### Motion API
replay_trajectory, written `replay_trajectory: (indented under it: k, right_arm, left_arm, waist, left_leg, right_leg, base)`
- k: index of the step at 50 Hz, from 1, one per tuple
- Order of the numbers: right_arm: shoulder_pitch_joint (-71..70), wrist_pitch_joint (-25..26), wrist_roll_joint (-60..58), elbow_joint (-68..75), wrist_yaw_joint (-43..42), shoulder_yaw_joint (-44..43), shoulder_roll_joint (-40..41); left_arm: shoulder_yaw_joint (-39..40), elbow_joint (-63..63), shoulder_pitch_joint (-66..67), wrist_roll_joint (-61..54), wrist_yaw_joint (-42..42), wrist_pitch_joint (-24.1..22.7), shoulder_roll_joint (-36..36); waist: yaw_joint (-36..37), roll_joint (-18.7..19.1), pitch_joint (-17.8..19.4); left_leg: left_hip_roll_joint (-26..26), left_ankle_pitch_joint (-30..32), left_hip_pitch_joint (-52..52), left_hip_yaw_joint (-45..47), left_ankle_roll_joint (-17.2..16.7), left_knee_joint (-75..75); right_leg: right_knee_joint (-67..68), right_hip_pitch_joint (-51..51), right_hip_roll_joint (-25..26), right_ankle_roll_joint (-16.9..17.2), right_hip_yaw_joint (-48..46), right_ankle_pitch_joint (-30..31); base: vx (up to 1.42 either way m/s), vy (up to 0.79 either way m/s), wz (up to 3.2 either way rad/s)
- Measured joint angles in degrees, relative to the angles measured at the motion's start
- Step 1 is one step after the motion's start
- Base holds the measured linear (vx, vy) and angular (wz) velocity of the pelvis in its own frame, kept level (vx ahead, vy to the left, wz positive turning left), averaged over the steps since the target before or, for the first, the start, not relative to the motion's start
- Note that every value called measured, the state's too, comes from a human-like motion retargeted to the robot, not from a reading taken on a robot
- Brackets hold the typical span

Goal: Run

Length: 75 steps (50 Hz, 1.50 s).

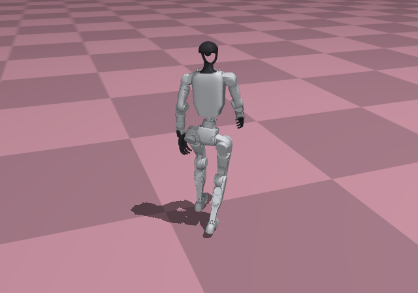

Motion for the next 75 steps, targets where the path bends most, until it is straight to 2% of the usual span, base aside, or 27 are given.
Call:
replay_trajectory:
  k: [2, 5, 7, 8, 10, 12, 13, 15, 20, 23, 27, 30, 32, 33, 37, 40, 42, 45, 50, 53, 55, 58, 61, 65, 69, 73, 75]
  right_arm:
    - [-1.3, -0.1, 0.6, -1.9, 0.6, 0.3, 0.1]
    - [-1.3, -0.3, 1.1, -2.8, 0.7, 0.2, 0.4]
    - [0.1, 0.1, 1.7, -1.7, 0.7, -0.2, 0.9]
    - [1.1, 0.4, 2.0, -0.7, 0.8, -0.4, 1.3]
    - [2.6, 1.1, 3.2, 2.5, 1.8, -1.0, 2.6]
    - [4.5, 1.9, 4.1, 5.8, 3.0, -1.4, 3.3]
    - [6.0, 2.3, 4.3, 7.1, 3.4, -1.3, 3.6]
    - [7.0, 2.7, 5.0, 10.4, 4.6, -1.7, 3.5]
    - [13.4, 3.1, 7.2, 14.7, 5.5, -3.0, 2.7]
    - [16.5, 2.8, 9.5, 15.9, 6.0, -4.6, 1.5]
    - [19.8, 2.3, 12.7, 16.8, 6.5, -6.7, 0.3]
    - [21.3, 2.0, 14.4, 16.7, 6.5, -7.9, -0.3]
    - [21.7, 1.7, 14.8, 16.2, 6.2, -8.4, -0.4]
    - [21.4, 1.6, 15.0, 15.7, 6.1, -9.0, -0.8]
    - [20.6, 0.5, 15.6, 13.6, 4.6, -10.6, -1.1]
    - [19.6, -0.4, 16.1, 11.4, 3.0, -11.6, -1.6]
    - [18.8, -0.7, 16.7, 9.3, 1.7, -12.0, -2.7]
    - [18.4, -1.7, 18.1, 7.1, 0.3, -12.3, -3.4]
    - [17.4, -2.9, 20.9, 5.8, -1.1, -12.6, -4.1]
    - [15.8, -3.1, 22.5, 6.0, -1.9, -12.7, -4.5]
    - [15.2, -3.3, 23.2, 6.1, -2.6, -12.5, -4.3]
    - [12.9, -3.1, 24.1, 6.2, -3.3, -12.2, -3.7]
    - [10.8, -2.7, 24.1, 5.5, -3.8, -11.7, -2.9]
    - [10.4, -2.7, 23.1, 3.1, -3.9, -10.7, -1.6]
    - [11.0, -3.0, 21.7, 1.1, -3.7, -9.4, -0.6]
    - [12.2, -2.7, 19.7, 1.1, -3.3, -7.6, -0.3]
    - [13.3, -2.4, 19.1, 1.8, -3.2, -6.8, -0.1]
  left_arm:
    - [0.9, 0.6, 1.3, -0.5, -0.2, 0.1, 0.0]
    - [2.4, 1.5, 2.2, -1.9, 0.7, 0.3, -0.2]
    - [3.9, 2.4, 1.4, -3.8, 1.9, 0.5, -0.1]
    - [4.7, 2.8, 0.7, -5.0, 2.5, 0.7, -0.1]
    - [6.3, 4.0, -2.2, -8.3, 3.9, 0.9, 0.6]
    - [7.5, 3.9, -5.3, -10.9, 5.2, 1.1, 1.1]
    - [7.7, 3.5, -6.4, -11.9, 5.9, 1.0, 1.3]
    - [8.1, 2.7, -10.9, -14.4, 7.1, 1.2, 2.2]
    - [7.8, -2.7, -17.8, -17.6, 9.7, -0.2, 3.3]
    - [7.2, -7.3, -21.5, -18.7, 10.8, -1.4, 3.9]
    - [5.9, -11.5, -23.9, -18.2, 11.1, -3.2, 3.0]
    - [4.9, -11.5, -24.3, -17.2, 10.1, -3.9, 1.6]
    - [4.3, -10.1, -23.5, -16.6, 9.4, -3.8, 0.5]
    - [4.2, -8.5, -23.9, -16.3, 8.7, -3.7, -0.1]
    - [3.7, -2.6, -21.2, -15.0, 7.4, -2.1, -2.3]
    - [3.6, 1.9, -18.8, -14.4, 6.4, -1.2, -3.6]
    - [3.8, 4.0, -18.1, -14.2, 5.6, -1.3, -4.4]
    - [3.7, 3.7, -15.9, -14.8, 5.0, -1.4, -4.2]
    - [4.2, -0.3, -13.9, -17.2, 4.4, -2.1, -2.8]
    - [4.6, -2.8, -13.8, -18.6, 4.4, -2.2, -1.6]
    - [4.6, -3.8, -13.1, -19.2, 4.6, -2.3, -1.2]
    - [5.0, -4.5, -12.3, -19.7, 4.4, -1.8, -0.3]
    - [5.8, -4.0, -11.0, -20.0, 3.8, -1.3, 0.6]
    - [6.1, -2.4, -7.5, -19.9, 2.7, -1.2, 0.6]
    - [5.8, -0.5, -4.3, -19.7, 1.4, -1.2, -0.3]
    - [4.5, 1.1, -2.6, -19.6, 1.0, -1.3, -1.4]
    - [3.7, 1.5, -2.2, -19.6, 1.0, -1.3, -1.8]
  waist:
    - [-1.0, -1.9, -1.5]
    - [-1.5, -3.2, -3.4]
    - [-2.2, -4.9, -4.4]
    - [-2.6, -5.8, -4.7]
    - [-3.4, -8.2, -3.6]
    - [-4.3, -9.1, -3.0]
    - [-5.0, -9.2, -3.2]
    - [-5.9, -9.2, -2.2]
    - [-9.2, -9.4, -1.3]
    - [-9.6, -7.9, 0.0]
    - [-8.6, -5.4, 0.9]
    - [-7.7, -3.8, -0.1]
    - [-7.5, -4.0, -0.6]
    - [-6.7, -2.6, -1.5]
    - [-6.1, -1.7, -2.7]
    - [-5.5, 0.6, -3.2]
    - [-4.8, 4.9, -2.5]
    - [-3.6, 8.7, -2.6]
    - [-0.6, 13.6, -2.6]
    - [1.0, 14.4, -1.9]
    - [2.3, 14.5, -1.5]
    - [3.2, 13.4, -1.1]
    - [3.1, 11.5, -0.8]
    - [3.1, 10.3, -0.6]
    - [2.5, 9.1, -1.4]
    - [0.7, 7.0, -3.2]
    - [-0.1, 6.7, -3.8]
  left_leg:
    - [-3.6, 3.4, 0.6, -0.3, -0.6, -11.7]
    - [-5.8, 3.9, -1.8, 0.6, 0.5, -10.4]
    - [-7.6, 4.9, -2.0, 1.7, 2.1, -6.5]
    - [-8.5, 4.9, -1.8, 2.4, 3.1, -4.2]
    - [-11.2, 3.9, 1.2, 3.3, 5.2, -2.6]
    - [-12.0, 1.8, 4.1, 3.5, 6.3, -1.8]
    - [-12.4, 0.3, 4.6, 3.6, 6.7, -0.3]
    - [-13.9, -0.1, 9.7, 2.9, 7.1, -4.5]
    - [-16.0, -1.7, 19.5, 1.4, 5.8, -9.2]
    - [-15.1, -1.4, 27.7, -1.3, 4.7, -15.5]
    - [-12.6, -2.3, 35.5, -3.4, 4.1, -20.5]
    - [-11.1, -4.1, 37.6, -4.1, 4.2, -21.0]
    - [-11.4, -6.0, 37.6, -4.0, 4.4, -18.7]
    - [-10.0, -6.9, 37.8, -4.3, 4.5, -19.2]
    - [-10.0, -10.3, 37.4, -5.6, 4.2, -11.8]
    - [-9.2, -9.9, 36.4, -9.4, 2.2, -3.9]
    - [-6.2, -7.4, 36.7, -12.4, -0.7, 1.0]
    - [-4.5, -1.1, 34.5, -15.9, -5.5, 9.1]
    - [-3.4, 14.9, 26.8, -18.4, -14.1, 25.7]
    - [-4.1, 19.5, 19.3, -15.7, -14.2, 37.0]
    - [-3.6, 17.8, 14.0, -14.8, -14.2, 44.7]
    - [-2.3, 13.7, 4.4, -12.2, -9.8, 52.4]
    - [-1.8, 10.7, -3.5, -10.2, -5.7, 52.5]
    - [-1.5, 7.8, -9.1, -9.5, -3.4, 43.4]
    - [-3.4, 6.2, -10.1, -10.5, -3.9, 25.2]
    - [-7.4, 6.4, -8.0, -13.1, -4.8, 4.4]
    - [-8.5, 5.4, -8.3, -13.9, -4.4, 1.9]
  right_leg:
    - [1.2, 1.1, -2.6, 0.4, 0.7, -1.7]
    - [6.8, 1.7, -4.5, 1.1, 1.2, -3.2]
    - [11.9, 2.3, -6.4, 2.8, 2.0, -1.4]
    - [15.2, 2.3, -7.7, 3.9, 2.0, 1.1]
    - [23.1, 2.2, -10.0, 7.7, 2.9, 12.1]
    - [30.8, -0.5, -10.0, 8.4, 1.9, 22.6]
    - [34.6, -2.3, -10.6, 8.4, 1.4, 24.8]
    - [39.5, -6.3, -11.9, 8.3, 1.6, 25.4]
    - [41.5, -15.7, -17.2, 2.2, -1.0, 12.0]
    - [33.6, -19.1, -15.5, 1.0, -2.8, 8.9]
    - [19.1, -21.5, -10.0, 2.1, -3.5, 9.4]
    - [6.7, -22.7, -5.7, 4.0, -2.6, 11.3]
    - [2.3, -23.9, -4.5, 5.0, -0.8, 11.7]
    - [-3.1, -23.1, -2.8, 5.2, -1.0, 13.3]
    - [-0.9, -24.1, -1.5, 5.1, 0.1, 14.4]
    - [3.1, -23.1, 0.4, 3.8, -0.7, 14.4]
    - [0.2, -19.0, 3.7, 2.6, -2.9, 14.5]
    - [-2.0, -15.6, 7.3, 1.3, -3.8, 14.3]
    - [-5.1, -11.6, 11.4, -1.2, -3.7, 12.8]
    - [-4.2, -10.3, 11.4, -2.0, -2.6, 10.0]
    - [-1.6, -10.1, 11.8, -2.7, -2.0, 7.6]
    - [-0.5, -9.4, 10.5, -2.8, -1.0, 4.9]
    - [-2.0, -7.1, 8.3, -2.1, 0.3, 3.3]
    - [-3.7, -3.3, 7.2, -1.0, 1.6, 1.7]
    - [-7.4, 0.5, 5.8, -0.6, 3.1, 0.3]
    - [-9.6, 3.0, 3.3, -0.6, 4.4, -1.7]
    - [-6.3, 2.5, 3.7, -1.2, 4.7, -4.0]
  base:
    - [0.73, 0.12, -0.09]
    - [0.72, 0.12, -0.24]
    - [0.73, 0.11, -0.17]
    - [0.70, 0.10, -0.13]
    - [0.66, 0.06, -0.13]
    - [0.61, -0.01, -0.17]
    - [0.60, 0.06, -0.18]
    - [0.59, 0.14, -0.24]
    - [0.56, 0.10, -0.28]
    - [0.55, 0.06, -0.30]
    - [0.53, 0.04, -0.40]
    - [0.49, 0.01, -0.40]
    - [0.47, -0.01, -0.39]
    - [0.50, 0.00, -0.47]
    - [0.48, -0.04, -0.35]
    - [0.51, -0.05, -0.39]
    - [0.53, -0.05, -0.43]
    - [0.49, -0.03, -0.46]
    - [0.43, 0.03, -0.41]
    - [0.38, 0.08, -0.23]
    - [0.34, -0.01, -0.15]
    - [0.33, 0.01, -0.05]
    - [0.35, 0.01, -0.01]
    - [0.39, 0.00, -0.29]
    - [0.42, 0.01, -0.41]
    - [0.43, 0.00, -0.27]
    - [0.40, 0.00, -0.30]
